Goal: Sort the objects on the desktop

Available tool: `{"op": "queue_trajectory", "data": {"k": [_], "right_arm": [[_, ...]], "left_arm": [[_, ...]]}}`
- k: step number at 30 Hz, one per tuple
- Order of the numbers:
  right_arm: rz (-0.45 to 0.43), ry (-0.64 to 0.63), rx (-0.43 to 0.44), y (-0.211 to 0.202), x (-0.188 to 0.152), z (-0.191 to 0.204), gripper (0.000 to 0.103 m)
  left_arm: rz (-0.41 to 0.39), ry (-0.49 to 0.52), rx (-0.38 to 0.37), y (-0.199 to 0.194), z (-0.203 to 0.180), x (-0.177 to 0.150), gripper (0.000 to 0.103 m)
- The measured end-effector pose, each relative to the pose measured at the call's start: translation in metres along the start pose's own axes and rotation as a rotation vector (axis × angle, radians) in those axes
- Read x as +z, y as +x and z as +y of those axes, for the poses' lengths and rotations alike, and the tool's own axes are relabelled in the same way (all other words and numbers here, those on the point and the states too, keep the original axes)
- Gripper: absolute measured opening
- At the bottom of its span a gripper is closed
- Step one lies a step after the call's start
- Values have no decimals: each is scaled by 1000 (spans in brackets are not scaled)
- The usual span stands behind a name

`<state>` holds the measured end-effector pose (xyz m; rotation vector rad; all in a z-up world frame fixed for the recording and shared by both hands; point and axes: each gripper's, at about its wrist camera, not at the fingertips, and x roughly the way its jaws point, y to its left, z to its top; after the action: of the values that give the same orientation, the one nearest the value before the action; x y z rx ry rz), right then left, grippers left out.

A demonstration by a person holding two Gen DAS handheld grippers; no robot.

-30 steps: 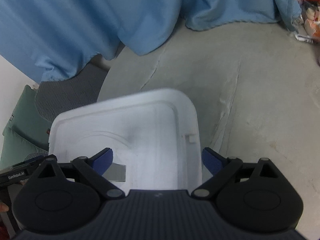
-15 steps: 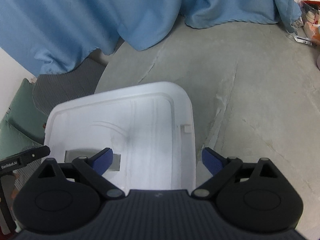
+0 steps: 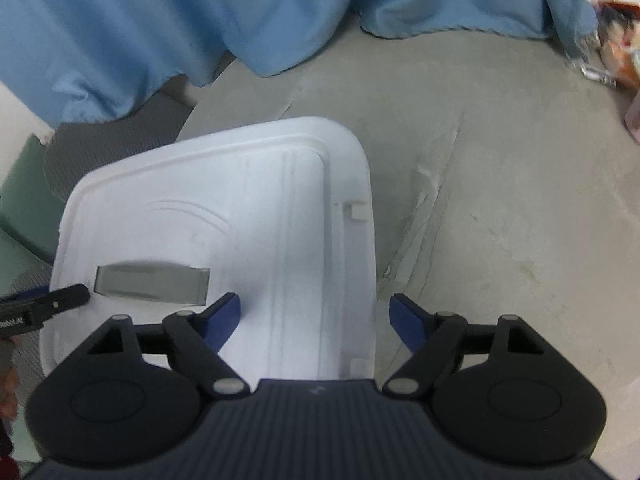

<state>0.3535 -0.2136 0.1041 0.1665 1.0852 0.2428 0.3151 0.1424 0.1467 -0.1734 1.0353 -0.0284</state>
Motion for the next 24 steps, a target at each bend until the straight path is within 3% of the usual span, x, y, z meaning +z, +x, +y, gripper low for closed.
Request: {"op": "queue_trajectory", "data": {"k": [18,24], "right_arm": [[-38,-17,-40,-5,-9,-6,82],[-37,2,-10,0,-17,-12,93]], "left_arm": [[-20,29,27,4,-13,-3,103],[-39,24,43,6,-15,-3,103]]}}
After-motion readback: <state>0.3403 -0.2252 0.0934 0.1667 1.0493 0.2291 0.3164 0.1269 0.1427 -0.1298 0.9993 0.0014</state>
